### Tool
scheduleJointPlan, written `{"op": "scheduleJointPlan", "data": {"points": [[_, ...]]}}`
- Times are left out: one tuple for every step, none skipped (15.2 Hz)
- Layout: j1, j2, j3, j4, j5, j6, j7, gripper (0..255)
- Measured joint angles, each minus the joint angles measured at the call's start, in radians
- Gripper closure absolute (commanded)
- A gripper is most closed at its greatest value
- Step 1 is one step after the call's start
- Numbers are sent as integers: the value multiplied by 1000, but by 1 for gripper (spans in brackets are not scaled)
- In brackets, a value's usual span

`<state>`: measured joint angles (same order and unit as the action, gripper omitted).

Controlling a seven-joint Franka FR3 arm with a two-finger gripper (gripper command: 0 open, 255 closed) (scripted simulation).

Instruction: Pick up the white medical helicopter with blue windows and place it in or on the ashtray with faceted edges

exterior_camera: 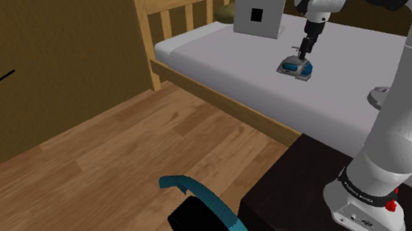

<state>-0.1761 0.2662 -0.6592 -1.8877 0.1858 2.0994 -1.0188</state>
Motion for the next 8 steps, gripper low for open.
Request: {"op": "scheduleJointPlan", "data": {"points": [[0, 1, 0, 0, 0, 1, 0, 0], [0, 1, 0, -1, 1, 1, 0, 0], [0, 1, 0, -1, 1, 1, 0, 0], [0, 1, 0, -1, 1, 1, 0, 255], [0, 1, 0, -1, 1, 1, 0, 255], [0, 1, 0, -1, 1, 1, 0, 255], [0, 1, 0, -1, 1, 1, 0, 255], [0, 1, 0, -1, 1, 1, 0, 255]]}}
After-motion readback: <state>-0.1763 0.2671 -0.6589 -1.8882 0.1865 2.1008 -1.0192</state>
